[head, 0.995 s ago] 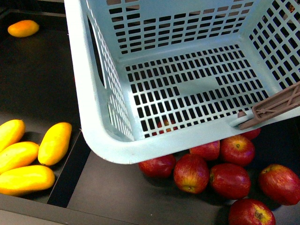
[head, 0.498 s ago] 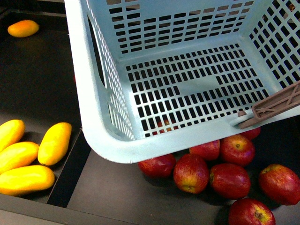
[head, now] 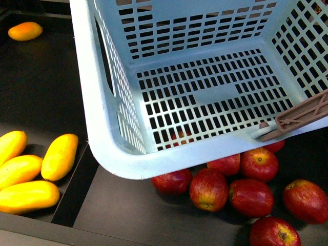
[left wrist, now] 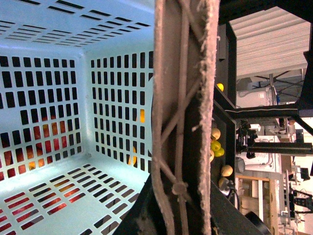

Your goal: Pick lemon and mango into basket

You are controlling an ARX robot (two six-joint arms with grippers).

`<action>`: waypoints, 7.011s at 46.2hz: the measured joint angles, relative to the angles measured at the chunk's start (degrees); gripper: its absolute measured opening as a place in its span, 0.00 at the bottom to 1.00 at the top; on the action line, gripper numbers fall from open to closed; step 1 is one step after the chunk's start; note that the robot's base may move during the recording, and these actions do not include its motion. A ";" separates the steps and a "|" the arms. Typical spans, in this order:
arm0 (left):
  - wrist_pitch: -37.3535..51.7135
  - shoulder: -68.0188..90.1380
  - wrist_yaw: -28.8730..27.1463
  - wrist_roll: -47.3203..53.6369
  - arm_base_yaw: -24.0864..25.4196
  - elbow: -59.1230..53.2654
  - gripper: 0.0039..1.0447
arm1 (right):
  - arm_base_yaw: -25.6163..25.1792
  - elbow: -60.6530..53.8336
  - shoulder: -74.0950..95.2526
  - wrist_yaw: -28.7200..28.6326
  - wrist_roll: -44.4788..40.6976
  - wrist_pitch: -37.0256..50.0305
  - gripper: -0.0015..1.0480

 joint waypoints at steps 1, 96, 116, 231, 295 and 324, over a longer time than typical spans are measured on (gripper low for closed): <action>0.00 0.00 0.00 0.02 0.00 0.00 0.06 | 0.24 -0.33 -1.11 -0.37 -0.02 -0.37 0.62; -0.02 0.39 -0.09 0.20 -0.04 0.02 0.06 | 41.40 -33.64 -61.29 18.05 -12.46 11.23 0.02; -0.02 0.39 0.04 0.09 -0.07 0.02 0.06 | 42.77 -38.49 -74.34 18.51 -12.48 3.08 0.02; -0.02 0.66 -1.27 0.11 1.14 0.15 0.06 | 42.97 -39.69 -77.81 18.05 -12.66 2.67 0.92; -0.02 0.74 -0.42 0.15 0.07 0.15 0.06 | 12.74 -5.40 34.62 28.00 -3.91 26.16 0.92; -0.02 0.74 -0.04 0.15 0.07 0.15 0.06 | 14.16 3.69 44.52 30.75 0.50 24.00 0.92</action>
